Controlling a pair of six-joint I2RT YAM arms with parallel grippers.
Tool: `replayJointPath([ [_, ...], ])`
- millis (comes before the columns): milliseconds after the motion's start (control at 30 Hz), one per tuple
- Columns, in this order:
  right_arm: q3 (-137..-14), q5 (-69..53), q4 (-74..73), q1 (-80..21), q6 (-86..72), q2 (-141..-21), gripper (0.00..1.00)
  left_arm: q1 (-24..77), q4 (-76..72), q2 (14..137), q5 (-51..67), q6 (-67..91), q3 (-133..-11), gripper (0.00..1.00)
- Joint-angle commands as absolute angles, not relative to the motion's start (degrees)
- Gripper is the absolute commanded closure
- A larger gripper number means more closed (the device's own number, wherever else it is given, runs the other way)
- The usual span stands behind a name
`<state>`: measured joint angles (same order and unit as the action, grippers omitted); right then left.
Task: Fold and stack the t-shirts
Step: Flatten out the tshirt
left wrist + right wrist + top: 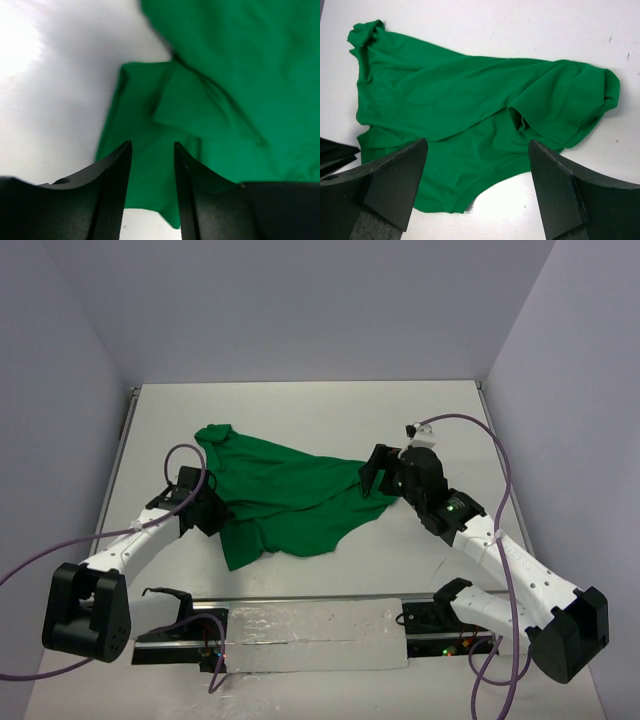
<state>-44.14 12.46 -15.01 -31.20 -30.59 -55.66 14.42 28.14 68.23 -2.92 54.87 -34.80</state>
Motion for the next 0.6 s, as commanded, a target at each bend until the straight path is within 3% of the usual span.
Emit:
replayJointPath([
  [0, -44.03, 11.25, -14.28, -30.72, -31.55, -55.19, 0.11, 14.94, 15.89, 68.76, 1.63, 57.44, -34.58, 0.51],
  [400, -42.19, 11.51, -14.41, -30.76, -31.90, -54.40, 0.11, 15.03, 12.73, 74.45, 0.27, 59.06, -34.27, 0.52],
  [567, -41.68, 10.99, -13.98, -30.67, -32.25, -54.84, 0.11, 15.03, 16.95, 71.64, -3.31, 58.79, -34.47, 0.32],
])
